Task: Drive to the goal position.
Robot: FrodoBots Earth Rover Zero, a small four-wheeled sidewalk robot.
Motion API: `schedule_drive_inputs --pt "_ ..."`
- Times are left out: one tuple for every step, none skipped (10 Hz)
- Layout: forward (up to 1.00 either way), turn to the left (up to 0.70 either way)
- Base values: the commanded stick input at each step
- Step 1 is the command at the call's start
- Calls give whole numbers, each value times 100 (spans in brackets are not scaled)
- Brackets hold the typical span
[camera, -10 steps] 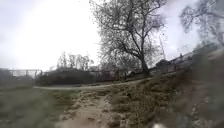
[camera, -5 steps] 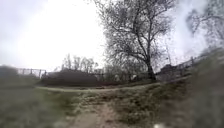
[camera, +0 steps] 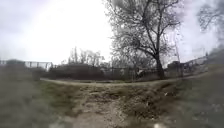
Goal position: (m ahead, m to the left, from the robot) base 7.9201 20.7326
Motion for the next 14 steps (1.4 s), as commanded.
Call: schedule_drive_inputs --pt "70 25" --pt "70 0" --pt "70 0" --pt "70 31" --pt "70 21" --pt "70 5" --pt "70 0" --pt "70 0" --pt "70 0" --pt "70 0" --pt "70 0" --pt "70 0" --pt "70 0" --pt "70 0"
